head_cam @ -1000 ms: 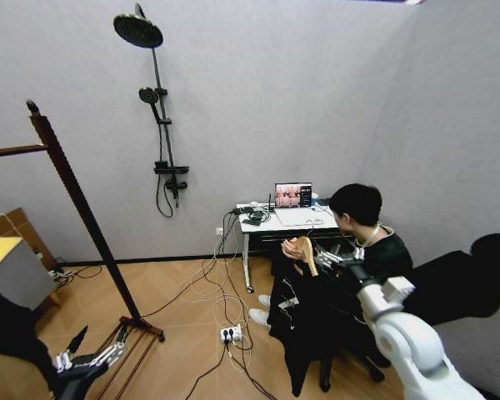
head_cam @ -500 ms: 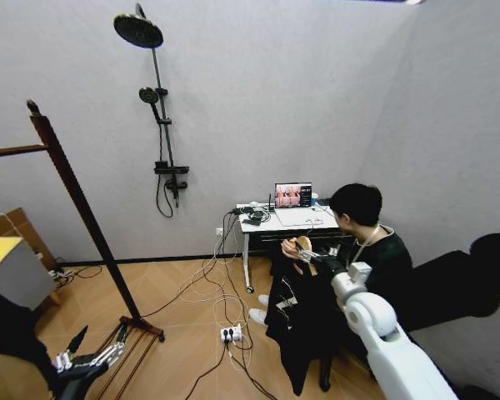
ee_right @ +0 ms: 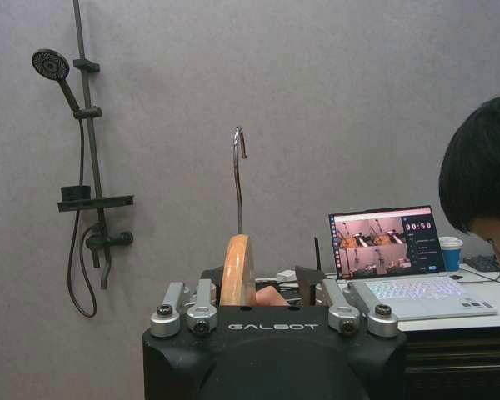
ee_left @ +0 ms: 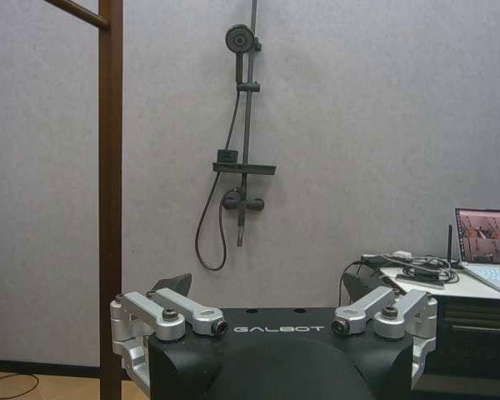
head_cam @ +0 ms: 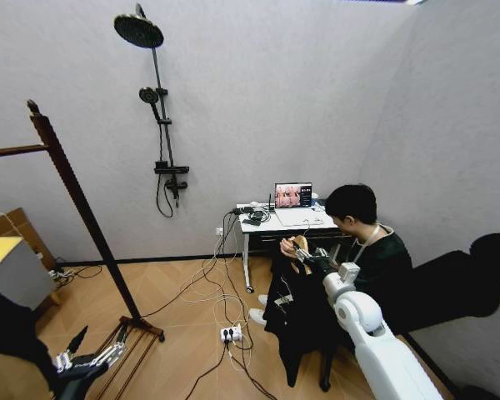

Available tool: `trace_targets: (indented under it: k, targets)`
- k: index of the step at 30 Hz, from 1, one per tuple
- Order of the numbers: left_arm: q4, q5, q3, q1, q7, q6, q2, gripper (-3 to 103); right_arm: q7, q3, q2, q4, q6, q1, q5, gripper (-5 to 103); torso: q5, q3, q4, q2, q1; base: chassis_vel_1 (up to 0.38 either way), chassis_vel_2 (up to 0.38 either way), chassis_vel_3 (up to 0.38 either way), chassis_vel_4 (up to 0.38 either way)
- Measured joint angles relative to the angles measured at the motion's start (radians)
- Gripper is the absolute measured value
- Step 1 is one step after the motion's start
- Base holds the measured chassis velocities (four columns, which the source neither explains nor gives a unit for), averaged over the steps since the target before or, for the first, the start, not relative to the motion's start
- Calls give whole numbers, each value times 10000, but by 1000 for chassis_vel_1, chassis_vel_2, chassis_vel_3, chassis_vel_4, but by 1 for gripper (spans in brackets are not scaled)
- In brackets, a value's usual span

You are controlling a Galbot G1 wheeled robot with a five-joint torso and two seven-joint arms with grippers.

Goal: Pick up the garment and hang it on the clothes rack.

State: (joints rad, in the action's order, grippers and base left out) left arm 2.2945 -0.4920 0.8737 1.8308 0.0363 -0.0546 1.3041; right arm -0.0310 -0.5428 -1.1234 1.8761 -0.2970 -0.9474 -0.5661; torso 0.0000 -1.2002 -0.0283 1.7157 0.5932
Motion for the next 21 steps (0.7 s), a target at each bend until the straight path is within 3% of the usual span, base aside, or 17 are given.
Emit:
trace_targets:
  k: [3, 6, 8, 11, 19, 21]
  targets:
    - [0, 0, 0, 0, 0, 0, 1, 100, -23, -73, -19, 131, -25, -135, 14, 33, 0, 0, 0, 0, 0, 0, 0, 0, 0]
    - [0, -1, 0, 0, 0, 0, 1, 100, -32, -106, -18, 194, -33, -196, 15, 28, 0, 0, 0, 0, 0, 0, 0, 0, 0]
    - [0, 0, 0, 0, 0, 0, 1, 100, -38, -155, 55, 290, -44, -257, 9, 17, 0, 0, 0, 0, 0, 0, 0, 0, 0]
    - [0, -1, 0, 0, 0, 0, 1, 100, -35, -226, 187, 378, -45, -318, 1, 10, -1, 0, 0, 0, 1, 0, 0, 0, 0]
    - [0, -1, 0, 1, 0, 0, 0, 100, -34, -450, 439, 787, -34, -627, -44, 10, 2, 0, -1, 0, 1, 0, 0, 0, 0]
    - [0, -1, 0, 0, 0, 0, 0, 100, 300, -519, 526, 1077, 352, -857, 98, 10, 1, -1, -1, 0, 0, 0, 0, 0, 0]
